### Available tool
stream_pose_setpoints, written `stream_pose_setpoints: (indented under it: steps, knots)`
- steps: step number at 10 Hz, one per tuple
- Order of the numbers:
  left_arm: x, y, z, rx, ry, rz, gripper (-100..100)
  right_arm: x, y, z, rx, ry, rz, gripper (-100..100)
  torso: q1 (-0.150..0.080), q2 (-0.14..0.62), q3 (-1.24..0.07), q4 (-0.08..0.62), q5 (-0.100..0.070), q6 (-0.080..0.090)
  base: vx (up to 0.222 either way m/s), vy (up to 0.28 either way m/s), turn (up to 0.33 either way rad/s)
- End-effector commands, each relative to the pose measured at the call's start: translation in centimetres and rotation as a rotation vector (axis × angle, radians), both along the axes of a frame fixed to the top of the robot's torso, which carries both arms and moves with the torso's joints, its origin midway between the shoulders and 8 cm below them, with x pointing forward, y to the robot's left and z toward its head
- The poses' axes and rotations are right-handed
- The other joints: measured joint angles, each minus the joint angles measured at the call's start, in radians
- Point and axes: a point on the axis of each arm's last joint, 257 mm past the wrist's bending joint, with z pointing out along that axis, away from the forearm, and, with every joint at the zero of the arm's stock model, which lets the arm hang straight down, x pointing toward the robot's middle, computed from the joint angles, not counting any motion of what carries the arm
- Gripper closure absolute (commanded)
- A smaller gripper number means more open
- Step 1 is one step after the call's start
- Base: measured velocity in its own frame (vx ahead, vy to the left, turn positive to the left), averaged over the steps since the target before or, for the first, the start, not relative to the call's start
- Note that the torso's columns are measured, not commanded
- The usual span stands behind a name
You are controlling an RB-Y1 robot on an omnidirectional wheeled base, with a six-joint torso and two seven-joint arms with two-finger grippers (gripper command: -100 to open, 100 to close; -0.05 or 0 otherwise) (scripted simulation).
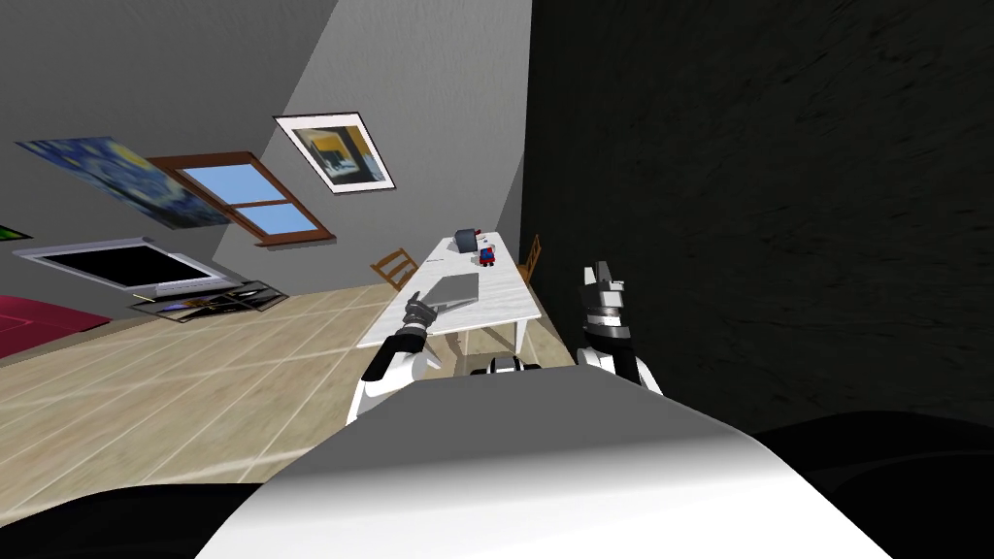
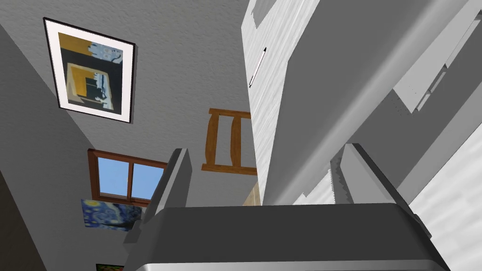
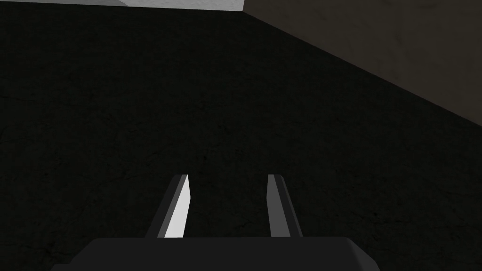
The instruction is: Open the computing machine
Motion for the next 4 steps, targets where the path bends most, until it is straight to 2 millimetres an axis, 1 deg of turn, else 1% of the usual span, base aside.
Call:
stream_pose_setpoints:
  steps: [1, 4]
  knots:
    - [0.0, 0.0, 0.01, 0.0, 0.0, 0.0, 0, 0.0, 0.0, 0.0, 0.0, 0.0, 0.0, 0, 0.0, -0.001, 0.0, -0.001, 0.0, 0.0, 0.0, 0.0, 0.0]
    - [0.02, -0.02, 0.1, 0.0, -0.002, 0.0, 0, 0.0, 0.0, 0.0, 0.0, 0.0, 0.0, 0, 0.001, -0.002, -0.001, -0.001, 0.001, 0.0, 0.0, 0.0, 0.0]
